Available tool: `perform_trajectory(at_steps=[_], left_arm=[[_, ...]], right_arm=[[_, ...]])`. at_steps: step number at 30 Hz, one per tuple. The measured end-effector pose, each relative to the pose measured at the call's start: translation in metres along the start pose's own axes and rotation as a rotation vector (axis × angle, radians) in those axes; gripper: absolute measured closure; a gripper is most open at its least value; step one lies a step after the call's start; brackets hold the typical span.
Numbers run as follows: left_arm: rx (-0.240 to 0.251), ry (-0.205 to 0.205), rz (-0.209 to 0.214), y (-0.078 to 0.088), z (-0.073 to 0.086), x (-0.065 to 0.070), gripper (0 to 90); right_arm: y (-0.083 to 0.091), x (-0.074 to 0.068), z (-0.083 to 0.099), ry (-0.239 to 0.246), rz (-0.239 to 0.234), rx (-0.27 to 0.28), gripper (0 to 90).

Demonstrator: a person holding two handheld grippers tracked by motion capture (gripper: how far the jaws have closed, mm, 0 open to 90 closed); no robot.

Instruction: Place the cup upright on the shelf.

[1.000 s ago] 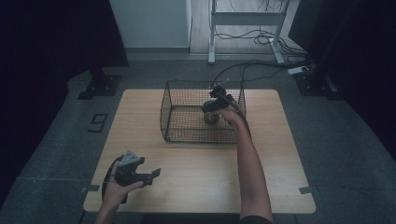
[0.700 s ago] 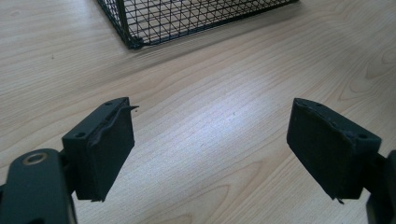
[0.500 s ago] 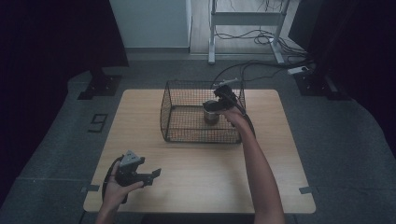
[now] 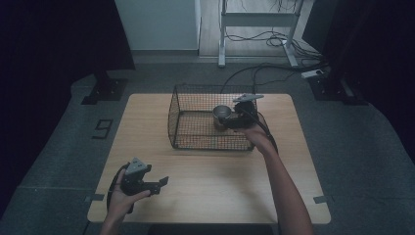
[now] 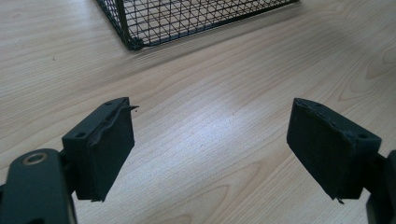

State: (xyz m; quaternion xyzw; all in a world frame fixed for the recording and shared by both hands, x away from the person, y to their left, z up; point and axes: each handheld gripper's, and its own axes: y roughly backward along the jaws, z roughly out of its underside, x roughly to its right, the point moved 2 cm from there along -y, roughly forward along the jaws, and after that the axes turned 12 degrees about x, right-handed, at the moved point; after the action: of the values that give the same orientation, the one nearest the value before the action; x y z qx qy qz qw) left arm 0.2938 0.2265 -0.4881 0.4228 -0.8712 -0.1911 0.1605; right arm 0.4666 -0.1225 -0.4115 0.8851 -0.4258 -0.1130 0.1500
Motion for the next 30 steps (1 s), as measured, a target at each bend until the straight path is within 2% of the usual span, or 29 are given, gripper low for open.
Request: perform_trajectory(at_steps=[2,3,6,7,11,16,17,21,27,28,29,30], left_arm=[[0.0,0.0,0.0,0.0,0.0,0.0,15.3],[-0.002,0.0,0.001,0.0,0.0,0.0,15.3],[-0.003,0.0,0.001,-0.001,0.0,0.0,15.3],[-0.004,-0.001,0.001,-0.001,0.0,0.0,15.3],[-0.007,0.0,0.001,-0.002,0.001,0.001,15.3],[-0.012,-0.002,0.001,-0.003,0.002,0.001,15.3],[-0.013,-0.001,0.001,-0.004,0.002,0.001,15.3],[-0.016,-0.002,0.001,-0.005,0.002,0.001,15.3],[-0.019,-0.001,0.0,-0.005,0.003,0.001,15.3],[-0.018,0.0,0.002,-0.005,0.003,0.001,15.3],[-0.019,0.0,0.001,-0.005,0.003,0.001,15.3],[-0.021,-0.001,0.0,-0.006,0.003,0.001,15.3]], right_arm=[[0.003,0.0,0.001,0.0,-0.001,0.002,19.1],[0.015,0.0,0.006,0.0,-0.003,0.017,19.7],[0.023,0.001,0.01,-0.004,-0.006,0.029,20.0],[0.033,0.002,0.016,-0.003,-0.002,0.041,20.1],[0.05,0.002,0.028,-0.004,0.006,0.056,20.1],[0.064,0.001,0.041,-0.001,0.015,0.071,20.3],[0.071,0.0,0.051,-0.007,0.017,0.076,20.4],[0.082,0.001,0.069,-0.022,0.02,0.083,20.6],[0.093,0.003,0.101,-0.029,0.024,0.067,20.6],[0.093,0.003,0.101,-0.029,0.024,0.067,20.6],[0.096,0.004,0.112,-0.037,0.029,0.061,20.6],[0.097,0.005,0.116,-0.039,0.032,0.059,20.7]])
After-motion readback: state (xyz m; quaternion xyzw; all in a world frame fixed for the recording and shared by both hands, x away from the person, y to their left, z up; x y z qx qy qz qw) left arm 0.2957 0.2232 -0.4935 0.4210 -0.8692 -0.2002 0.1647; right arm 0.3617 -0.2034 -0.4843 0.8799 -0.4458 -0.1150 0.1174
